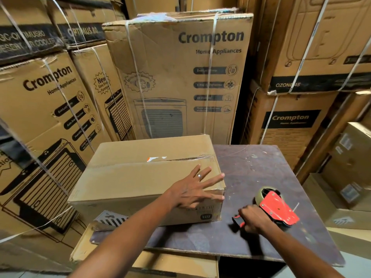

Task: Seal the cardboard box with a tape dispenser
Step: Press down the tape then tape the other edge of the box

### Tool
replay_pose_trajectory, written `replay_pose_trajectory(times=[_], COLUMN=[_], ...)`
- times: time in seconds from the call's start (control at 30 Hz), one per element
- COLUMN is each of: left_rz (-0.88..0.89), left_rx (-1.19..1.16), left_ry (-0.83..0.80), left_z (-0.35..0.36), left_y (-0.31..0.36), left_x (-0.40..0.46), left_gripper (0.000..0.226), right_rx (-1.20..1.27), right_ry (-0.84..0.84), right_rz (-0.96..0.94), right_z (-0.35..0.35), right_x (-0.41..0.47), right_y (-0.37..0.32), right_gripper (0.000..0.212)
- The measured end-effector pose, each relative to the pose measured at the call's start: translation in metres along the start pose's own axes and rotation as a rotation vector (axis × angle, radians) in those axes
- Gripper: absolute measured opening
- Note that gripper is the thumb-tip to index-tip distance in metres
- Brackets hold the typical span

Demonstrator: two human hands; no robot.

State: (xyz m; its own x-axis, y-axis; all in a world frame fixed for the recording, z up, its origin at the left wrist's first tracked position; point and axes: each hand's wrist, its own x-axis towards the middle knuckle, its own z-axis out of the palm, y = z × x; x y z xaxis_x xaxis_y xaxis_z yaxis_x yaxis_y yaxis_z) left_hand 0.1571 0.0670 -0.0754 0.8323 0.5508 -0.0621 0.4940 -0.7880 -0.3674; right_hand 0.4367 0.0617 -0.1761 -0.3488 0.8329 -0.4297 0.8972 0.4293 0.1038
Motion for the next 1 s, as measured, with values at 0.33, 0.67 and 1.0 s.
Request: replay_pose_trajectory(times=[0.33, 0.67, 1.0], left_rz=[-0.845, -1.030, -1.030], left_rx=[-0.716, -0.574, -0.586], left_ry=[0.285, -0.022, -0.035], left_z=[0.008, 0.013, 0.015], left_y=[-0.007, -0.017, -0.019], left_x=[-0.005, 0.007, 0.007], left_gripper=[0.073, 0.061, 0.063], right_rx=[0.935, 0.286, 0.263], right_ry=[0.752, 0.342, 0.273], right_rz=[0.173, -0.052, 0.056], right_z=[-0.105, -0.136, -0.188], right_x=[0.019, 0.046, 0.122], right_y=[-0.028, -0.088, -0.074], right_gripper=[0.039, 0.077, 0.068])
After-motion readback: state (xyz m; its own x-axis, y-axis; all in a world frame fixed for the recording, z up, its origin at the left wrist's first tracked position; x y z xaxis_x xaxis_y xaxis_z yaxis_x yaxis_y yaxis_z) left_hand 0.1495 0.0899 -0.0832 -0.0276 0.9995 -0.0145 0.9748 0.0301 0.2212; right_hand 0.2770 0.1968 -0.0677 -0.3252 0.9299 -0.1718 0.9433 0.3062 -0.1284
